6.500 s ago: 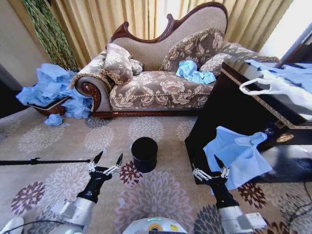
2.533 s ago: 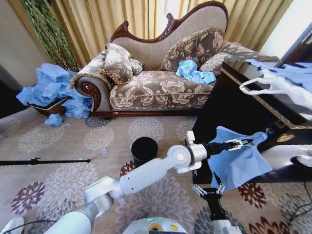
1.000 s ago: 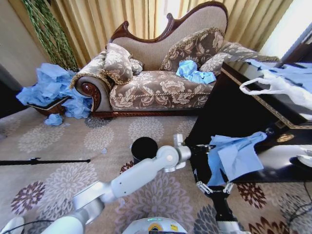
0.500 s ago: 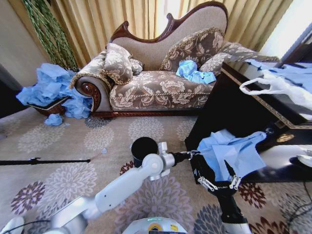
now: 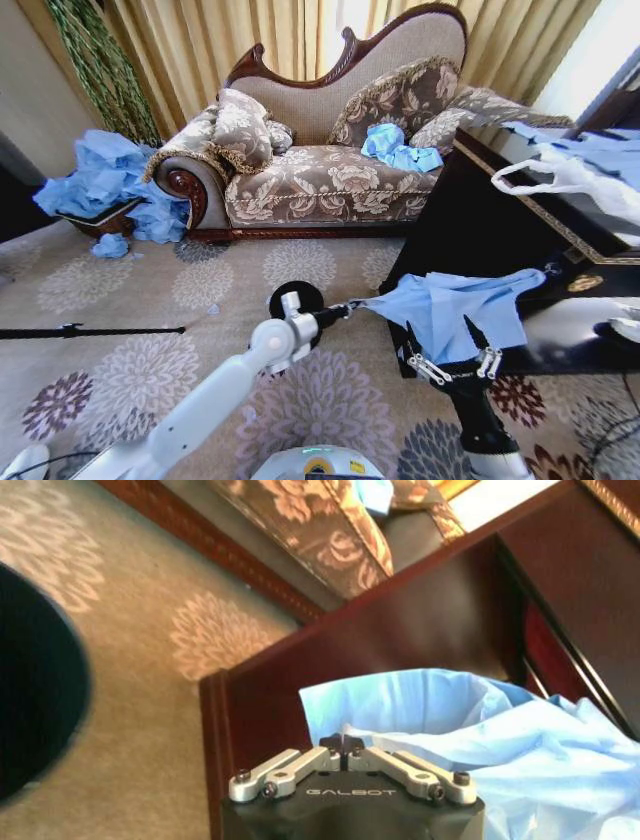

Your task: Place a garbage bag over the trash bin.

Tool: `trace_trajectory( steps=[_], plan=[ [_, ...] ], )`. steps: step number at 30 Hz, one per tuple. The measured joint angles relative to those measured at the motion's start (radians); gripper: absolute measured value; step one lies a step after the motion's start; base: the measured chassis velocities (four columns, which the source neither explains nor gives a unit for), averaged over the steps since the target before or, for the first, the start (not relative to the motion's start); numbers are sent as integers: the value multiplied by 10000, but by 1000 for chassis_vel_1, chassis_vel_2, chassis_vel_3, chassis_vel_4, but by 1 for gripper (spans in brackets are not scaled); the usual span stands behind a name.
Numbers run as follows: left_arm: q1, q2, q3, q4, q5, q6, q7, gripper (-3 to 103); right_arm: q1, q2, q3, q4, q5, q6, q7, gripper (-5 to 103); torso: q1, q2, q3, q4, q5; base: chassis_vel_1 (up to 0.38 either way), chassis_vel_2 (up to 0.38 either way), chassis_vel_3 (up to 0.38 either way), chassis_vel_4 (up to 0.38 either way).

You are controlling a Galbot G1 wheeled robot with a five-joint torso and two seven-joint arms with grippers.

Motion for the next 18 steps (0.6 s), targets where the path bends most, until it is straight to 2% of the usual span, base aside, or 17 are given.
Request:
trace_trajectory(
  steps=[6,18],
  plan=[
    [851,687,-798,-579,-32,13,51,0,32,-9,-13,-13,-1,-21,0,100,0,0,0,3,1,0,0,0,0],
    [2094,1162,-1940,-1050,98,-45,175,0,244,246,-81,-28,9,-37,32,100,0,0,0,2,0,0,0,0,0]
  ],
)
